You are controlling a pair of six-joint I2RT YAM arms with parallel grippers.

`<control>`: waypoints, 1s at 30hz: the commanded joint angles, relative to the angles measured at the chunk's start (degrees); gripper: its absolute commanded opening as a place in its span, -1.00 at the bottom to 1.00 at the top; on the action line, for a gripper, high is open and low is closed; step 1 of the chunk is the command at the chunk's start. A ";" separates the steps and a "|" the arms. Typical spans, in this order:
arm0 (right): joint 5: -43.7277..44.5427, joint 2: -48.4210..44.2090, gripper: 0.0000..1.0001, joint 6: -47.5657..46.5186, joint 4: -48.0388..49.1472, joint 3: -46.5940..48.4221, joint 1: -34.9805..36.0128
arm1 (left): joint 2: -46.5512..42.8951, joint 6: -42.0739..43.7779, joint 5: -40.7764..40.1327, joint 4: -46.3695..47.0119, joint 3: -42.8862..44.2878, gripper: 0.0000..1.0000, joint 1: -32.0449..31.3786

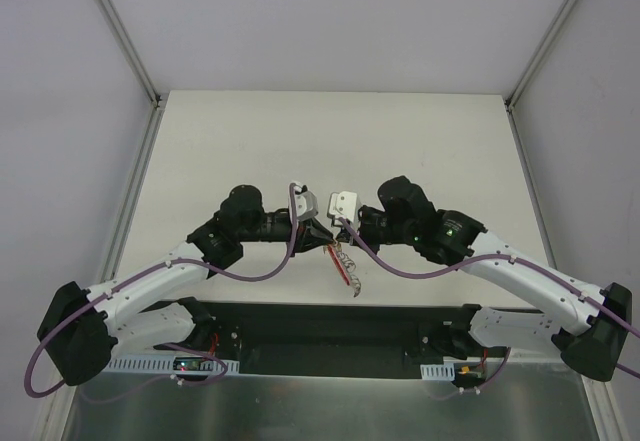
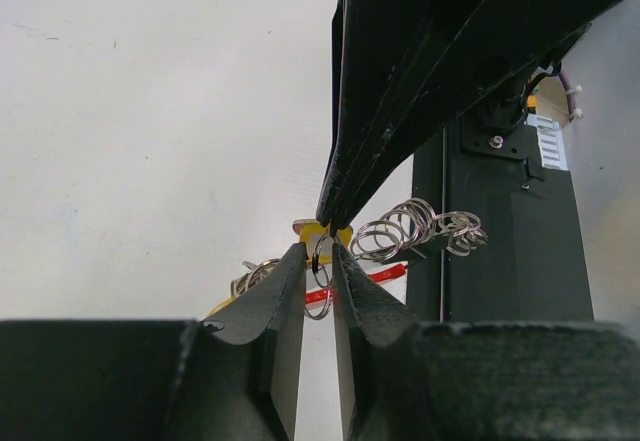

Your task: Put the keys on the keyring

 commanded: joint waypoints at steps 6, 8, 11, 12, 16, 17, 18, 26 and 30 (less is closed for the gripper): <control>-0.51 -0.10 -0.98 -0.33 2.56 2.18 0.17 | 1.46 -1.75 3.65 -0.64 3.23 -0.49 -0.81; -0.24 -0.10 -0.98 -0.42 2.64 1.91 0.26 | 1.64 -1.66 3.65 -1.16 3.40 -0.42 -0.81; -0.33 -0.18 -0.98 -0.33 2.64 1.83 0.17 | 1.64 -1.40 3.30 -1.96 3.40 -0.30 -0.90; -0.33 -0.19 -0.97 -0.42 2.64 1.83 0.26 | 1.55 -0.96 2.69 -2.57 3.32 -0.28 -0.90; -0.42 -0.45 -0.98 -0.24 2.47 1.56 0.26 | -0.03 0.01 -0.82 -3.54 2.44 -0.17 -0.81; -0.51 -0.45 -0.98 -0.33 2.47 1.47 0.26 | -0.47 0.18 -1.27 -3.54 2.26 -0.12 -0.90; -0.59 -0.45 -0.98 -0.24 2.38 1.39 0.34 | -1.08 0.45 -1.62 -3.54 2.09 -0.09 -0.81; -2.00 -0.19 -0.98 -0.15 2.38 1.30 0.52 | 0.32 0.36 2.32 -3.10 1.91 -0.20 -0.81; -2.70 -0.27 -0.98 -0.15 2.29 1.21 0.69 | 0.93 0.80 3.91 -2.31 1.65 -0.19 -0.81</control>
